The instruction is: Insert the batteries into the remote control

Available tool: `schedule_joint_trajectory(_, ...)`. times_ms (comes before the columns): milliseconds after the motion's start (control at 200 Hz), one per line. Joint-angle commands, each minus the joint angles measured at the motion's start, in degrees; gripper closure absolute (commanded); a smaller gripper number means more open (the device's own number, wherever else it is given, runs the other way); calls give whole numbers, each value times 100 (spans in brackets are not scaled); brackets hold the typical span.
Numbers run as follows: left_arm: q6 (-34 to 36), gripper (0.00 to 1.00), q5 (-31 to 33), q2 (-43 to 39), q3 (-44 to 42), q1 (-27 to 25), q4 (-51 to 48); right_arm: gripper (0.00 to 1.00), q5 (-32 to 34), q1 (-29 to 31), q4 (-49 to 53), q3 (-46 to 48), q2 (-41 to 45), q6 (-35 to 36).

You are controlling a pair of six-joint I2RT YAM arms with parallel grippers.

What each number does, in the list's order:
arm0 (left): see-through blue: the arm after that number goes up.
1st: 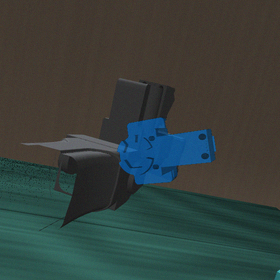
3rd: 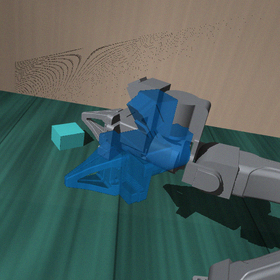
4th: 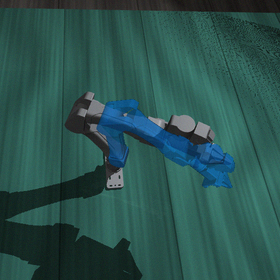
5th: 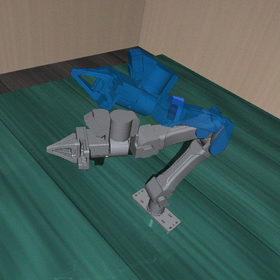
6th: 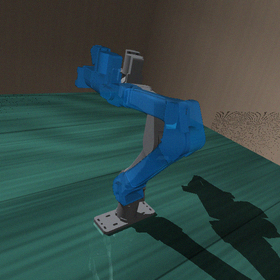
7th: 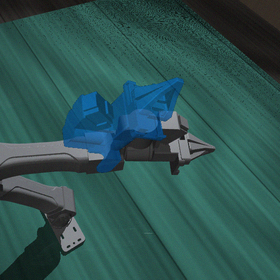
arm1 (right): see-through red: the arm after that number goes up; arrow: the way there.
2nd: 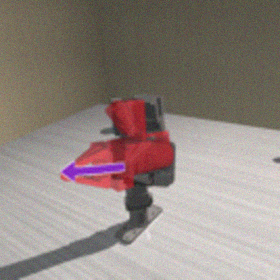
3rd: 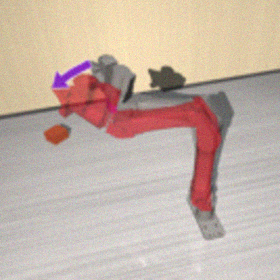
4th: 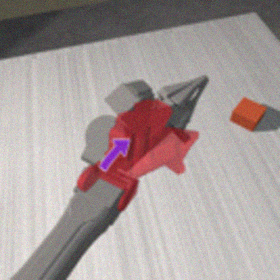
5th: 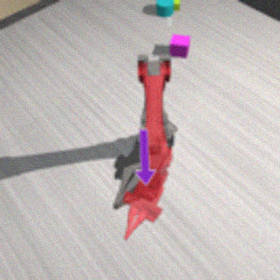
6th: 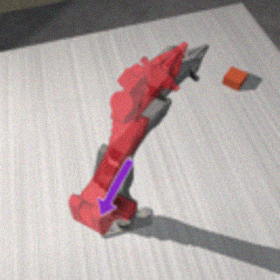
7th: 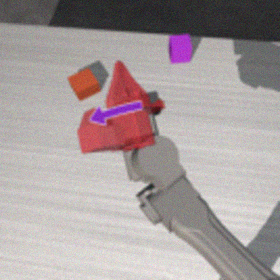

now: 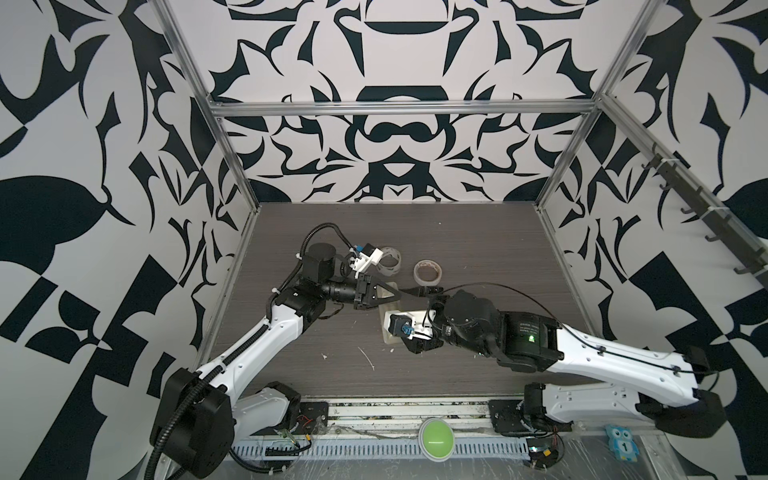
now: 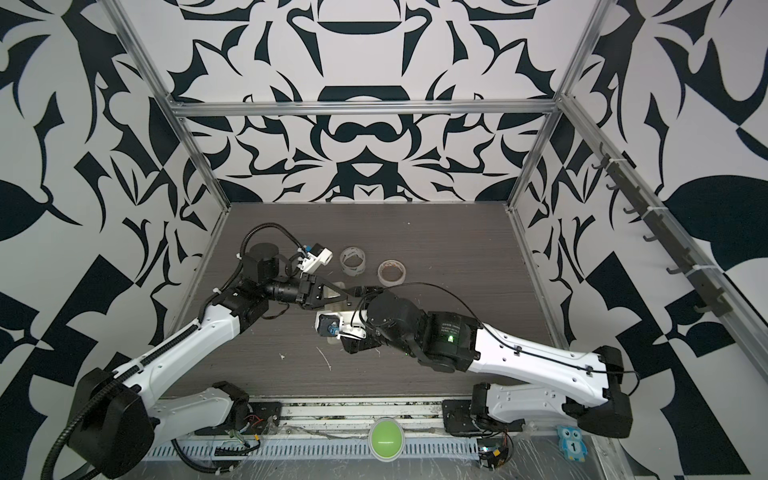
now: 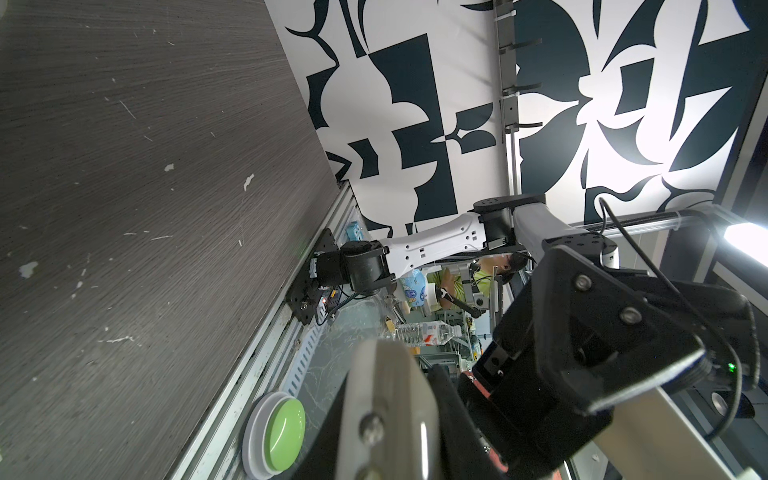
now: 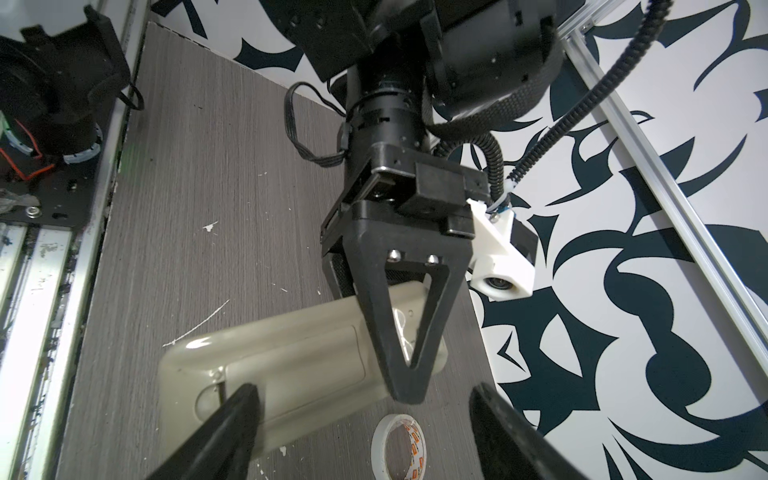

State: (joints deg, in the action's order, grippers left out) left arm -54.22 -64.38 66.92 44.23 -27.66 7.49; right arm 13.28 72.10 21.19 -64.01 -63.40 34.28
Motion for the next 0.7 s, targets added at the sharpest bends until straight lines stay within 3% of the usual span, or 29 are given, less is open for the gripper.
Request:
schedule_joint_trajectory(0, -22, 100, -118, -105, -5, 14, 34, 16, -419, 13, -59, -17, 101, -60)
schedule_joint_trajectory(380, -21, 100, -136, -127, -8, 10, 34, 16, -458, 28, 131, -103, -120, -62)
schedule_joint_trajectory(695, -29, 100, -136, -144, -10, 15, 42, 16, -59, 30, 103, -147, -282, -45)
